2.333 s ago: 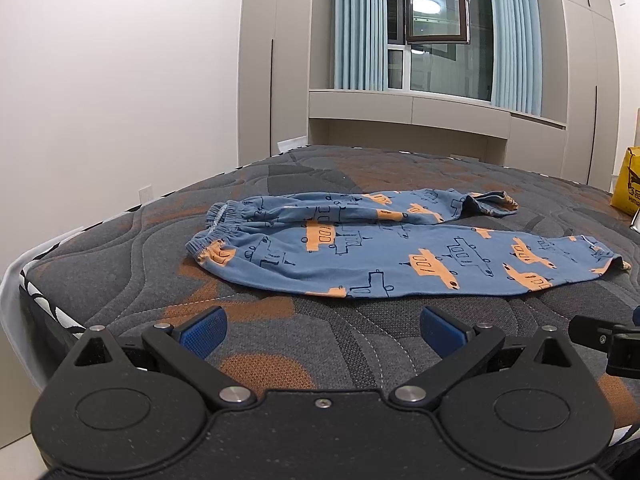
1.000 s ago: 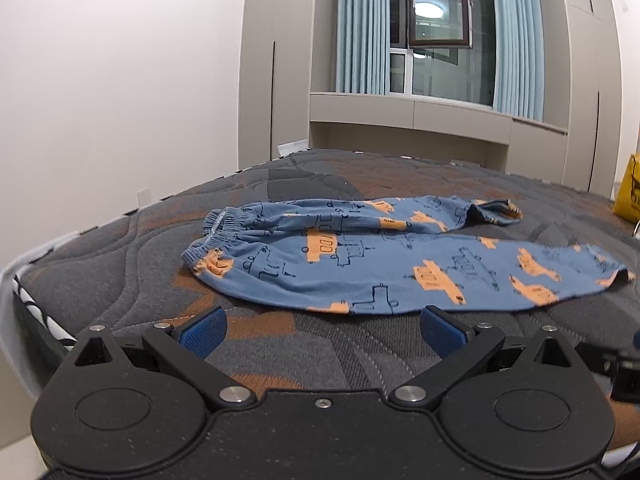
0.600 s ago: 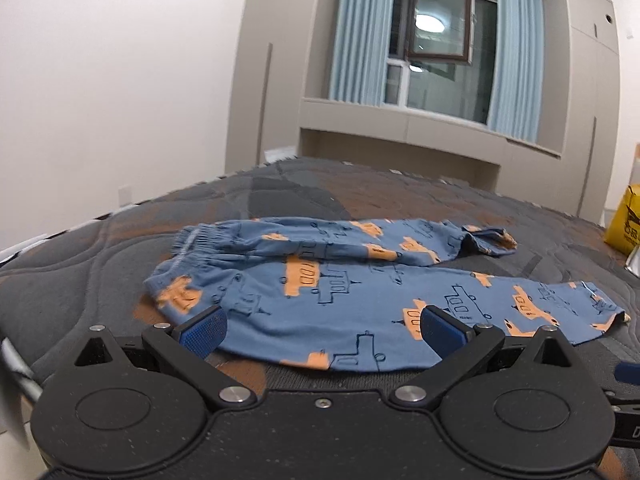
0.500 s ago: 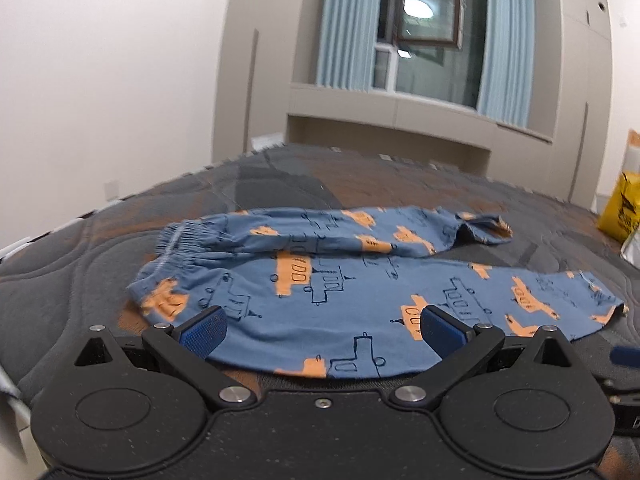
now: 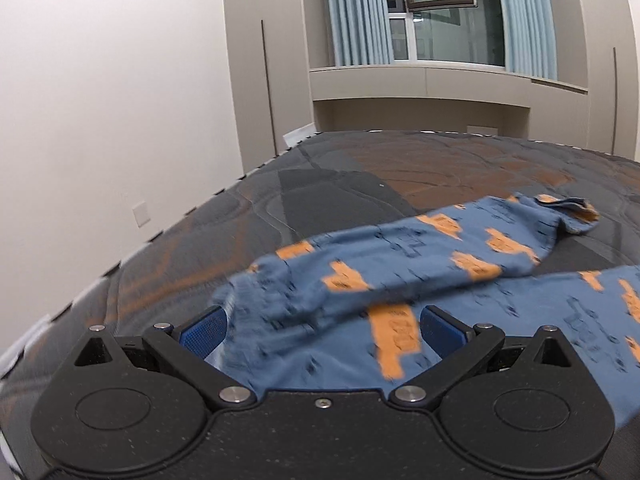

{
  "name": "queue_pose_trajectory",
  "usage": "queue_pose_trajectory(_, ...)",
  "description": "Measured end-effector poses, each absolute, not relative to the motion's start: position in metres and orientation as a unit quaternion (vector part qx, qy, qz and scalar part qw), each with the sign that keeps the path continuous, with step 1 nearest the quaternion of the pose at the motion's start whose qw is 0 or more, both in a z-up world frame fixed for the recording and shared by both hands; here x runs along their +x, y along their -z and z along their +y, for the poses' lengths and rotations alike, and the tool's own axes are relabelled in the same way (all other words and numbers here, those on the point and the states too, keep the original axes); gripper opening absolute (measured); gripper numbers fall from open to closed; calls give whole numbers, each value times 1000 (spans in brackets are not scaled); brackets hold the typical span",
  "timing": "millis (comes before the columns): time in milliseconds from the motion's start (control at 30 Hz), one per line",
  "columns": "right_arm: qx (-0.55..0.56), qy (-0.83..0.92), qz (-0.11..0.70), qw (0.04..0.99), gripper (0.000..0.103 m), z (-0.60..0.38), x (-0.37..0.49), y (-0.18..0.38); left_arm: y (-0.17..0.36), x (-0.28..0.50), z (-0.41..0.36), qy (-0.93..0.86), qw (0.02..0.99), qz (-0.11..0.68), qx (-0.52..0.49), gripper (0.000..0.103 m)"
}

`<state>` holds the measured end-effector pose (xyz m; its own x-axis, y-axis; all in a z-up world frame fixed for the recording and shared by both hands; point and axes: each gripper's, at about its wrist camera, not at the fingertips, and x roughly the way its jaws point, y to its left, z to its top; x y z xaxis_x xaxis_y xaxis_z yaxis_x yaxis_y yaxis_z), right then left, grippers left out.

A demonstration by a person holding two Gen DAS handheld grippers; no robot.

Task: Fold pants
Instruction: 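Move both tools to the pants and close each on a leg hem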

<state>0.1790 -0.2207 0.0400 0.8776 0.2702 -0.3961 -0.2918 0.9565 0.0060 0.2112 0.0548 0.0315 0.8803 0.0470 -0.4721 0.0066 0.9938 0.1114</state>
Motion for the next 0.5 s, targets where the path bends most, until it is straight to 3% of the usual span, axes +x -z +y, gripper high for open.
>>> queue_pose_trajectory(500, -165, -279, 275, 905, 103, -212, 391, -51, -41, 357, 135, 79, 942, 303, 119, 103)
